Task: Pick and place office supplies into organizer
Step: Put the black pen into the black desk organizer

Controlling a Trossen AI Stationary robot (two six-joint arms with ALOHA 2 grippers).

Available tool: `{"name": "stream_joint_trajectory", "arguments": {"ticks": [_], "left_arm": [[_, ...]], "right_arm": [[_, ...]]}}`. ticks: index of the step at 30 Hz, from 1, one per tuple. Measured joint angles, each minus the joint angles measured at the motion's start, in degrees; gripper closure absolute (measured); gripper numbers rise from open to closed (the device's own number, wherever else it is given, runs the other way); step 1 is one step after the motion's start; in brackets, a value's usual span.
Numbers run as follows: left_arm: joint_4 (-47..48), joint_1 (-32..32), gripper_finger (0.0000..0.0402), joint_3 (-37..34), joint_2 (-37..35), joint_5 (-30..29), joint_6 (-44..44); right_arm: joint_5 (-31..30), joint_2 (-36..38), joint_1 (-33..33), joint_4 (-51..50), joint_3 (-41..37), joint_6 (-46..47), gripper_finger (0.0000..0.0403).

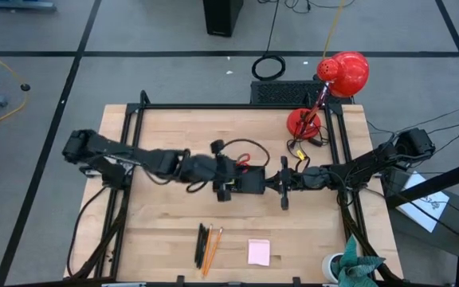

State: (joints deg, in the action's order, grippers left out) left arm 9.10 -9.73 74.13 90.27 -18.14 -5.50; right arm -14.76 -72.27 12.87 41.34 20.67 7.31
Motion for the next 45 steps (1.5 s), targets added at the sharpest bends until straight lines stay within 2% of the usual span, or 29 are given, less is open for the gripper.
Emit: {"name": "stream_joint_trajectory", "arguments": {"ticks": [3, 7, 10, 14, 16, 21, 26, 33, 38, 42, 45], "left_arm": [[-10.6, 3.4, 0.0389, -5.6, -0.3, 7.6, -1.5], [-19.9, 8.3, 0.0384, -15.6, -1.7, 11.3, 0.7], [-32.3, 10.4, 0.0381, -22.5, -2.1, 16.6, 0.7], [-37.9, 13.8, 0.0390, -29.2, -1.7, 20.0, -1.1], [-41.0, 15.7, 0.0389, -30.7, -1.9, 22.1, -1.0], [-40.5, 19.2, 0.0379, -33.0, -1.8, 25.5, -2.5], [-43.1, 21.2, 0.0387, -33.4, -1.7, 31.4, -1.5], [-49.1, 20.9, 0.0379, -33.4, -1.3, 36.2, -1.4], [-51.6, 19.9, 0.0389, -35.6, -1.3, 36.9, -4.4], [-58.2, 19.7, 0.0386, -39.3, 0.3, 38.1, -2.6], [-61.6, 19.9, 0.0377, -40.8, 2.0, 36.7, -0.7]], "right_arm": [[0.0, 0.0, 0.4, -0.9, 0.0, 0.0, 0.0399], [-0.1, 0.0, 0.4, -1.9, 0.0, 0.0, 0.0399], [-0.1, 0.0, 0.4, -2.1, -1.1, 0.8, 0.0399], [-0.1, 0.0, 0.4, -0.5, -3.9, 3.2, 0.0399], [-0.3, 0.0, 0.4, 2.2, -5.8, 4.4, 0.0399], [-4.6, 0.0, 0.3, 11.2, -10.4, 5.3, 0.0399], [-9.5, 0.0, -0.2, 19.9, -12.4, 0.8, 0.0399], [-9.2, 0.0, -2.0, 30.1, -12.5, -6.2, 0.0399], [-9.1, 0.0, -2.4, 34.0, -12.4, -3.7, 0.0399], [-6.6, 0.0, -2.0, 34.6, -12.4, -1.8, 0.0399], [-6.0, 0.0, -1.3, 34.4, -12.4, -0.8, 0.0399]]}}
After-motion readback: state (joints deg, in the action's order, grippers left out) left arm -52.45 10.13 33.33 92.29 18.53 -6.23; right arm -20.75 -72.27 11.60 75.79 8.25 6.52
